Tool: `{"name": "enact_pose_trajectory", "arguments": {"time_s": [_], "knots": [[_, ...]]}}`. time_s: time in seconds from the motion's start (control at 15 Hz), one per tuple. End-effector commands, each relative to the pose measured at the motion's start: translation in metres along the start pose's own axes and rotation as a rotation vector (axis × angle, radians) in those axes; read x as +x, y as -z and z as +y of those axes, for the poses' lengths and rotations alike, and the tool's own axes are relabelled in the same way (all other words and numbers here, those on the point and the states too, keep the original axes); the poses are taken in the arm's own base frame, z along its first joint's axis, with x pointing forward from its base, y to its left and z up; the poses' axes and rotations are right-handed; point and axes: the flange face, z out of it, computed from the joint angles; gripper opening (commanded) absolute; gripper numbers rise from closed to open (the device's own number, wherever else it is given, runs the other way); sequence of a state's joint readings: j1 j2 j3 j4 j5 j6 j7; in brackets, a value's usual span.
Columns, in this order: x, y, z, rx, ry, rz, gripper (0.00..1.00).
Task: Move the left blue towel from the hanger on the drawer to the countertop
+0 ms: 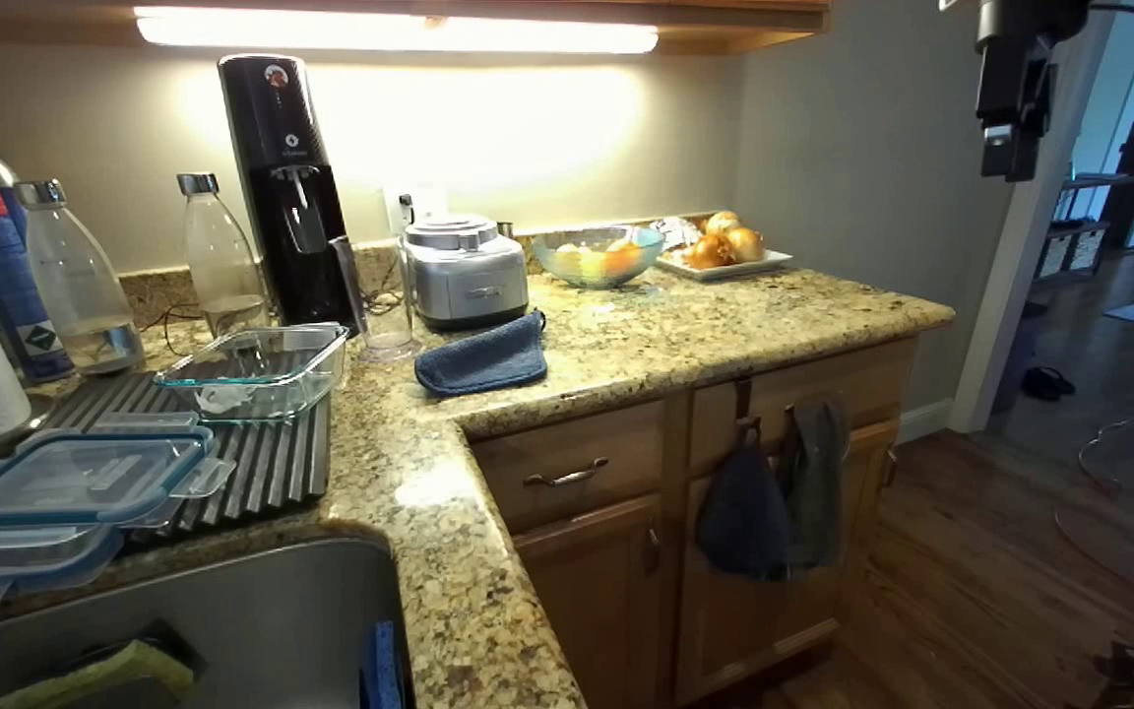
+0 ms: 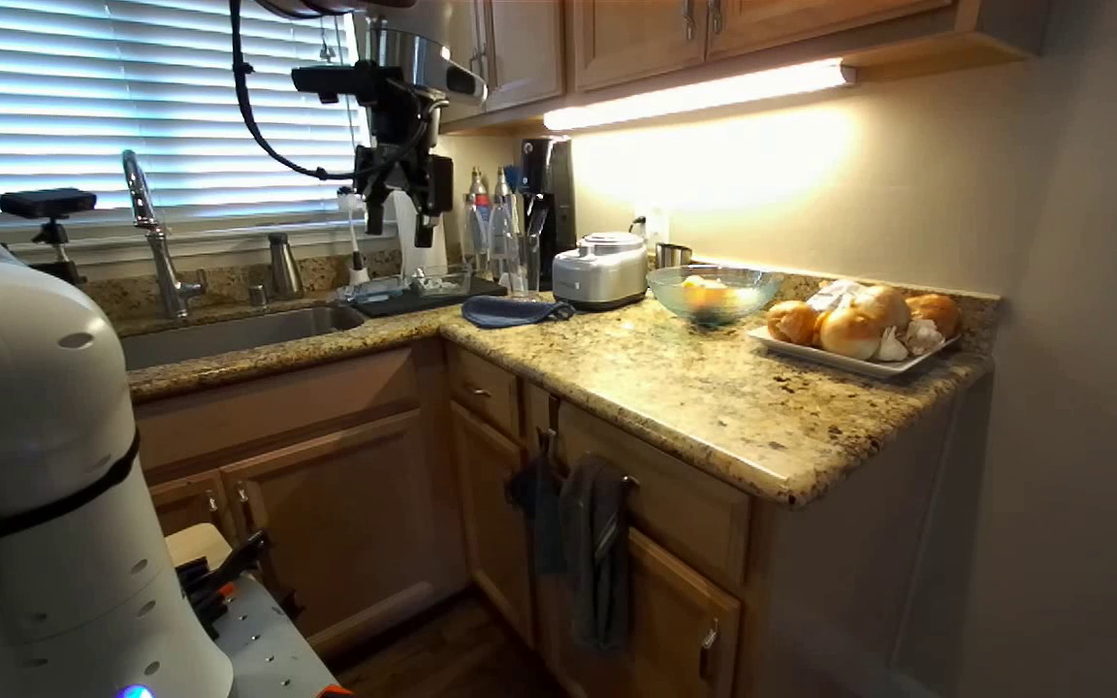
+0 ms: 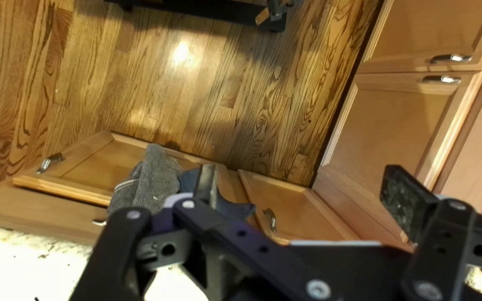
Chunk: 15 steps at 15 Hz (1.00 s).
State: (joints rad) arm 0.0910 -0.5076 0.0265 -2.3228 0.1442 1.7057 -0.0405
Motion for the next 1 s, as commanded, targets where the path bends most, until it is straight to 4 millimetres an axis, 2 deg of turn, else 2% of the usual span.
{"name": "enact_pose_trajectory", "arguments": {"time_s": [0.0,0.27,0.47,0.67,0.73,0.8,0.93], "knots": [[0.006,-0.019,0.000,-0.014,0.000,0.126,1.00],[0.022,-0.053,0.007,-0.045,-0.036,0.220,1.00],[0.033,-0.091,0.017,-0.082,-0.085,0.229,1.00],[0.041,-0.118,0.026,-0.110,-0.130,0.218,1.00],[0.042,-0.124,0.028,-0.117,-0.141,0.198,1.00],[0.042,-0.115,0.023,-0.092,-0.105,0.194,1.00],[0.044,-0.125,0.026,-0.098,-0.119,0.174,1.00]]}}
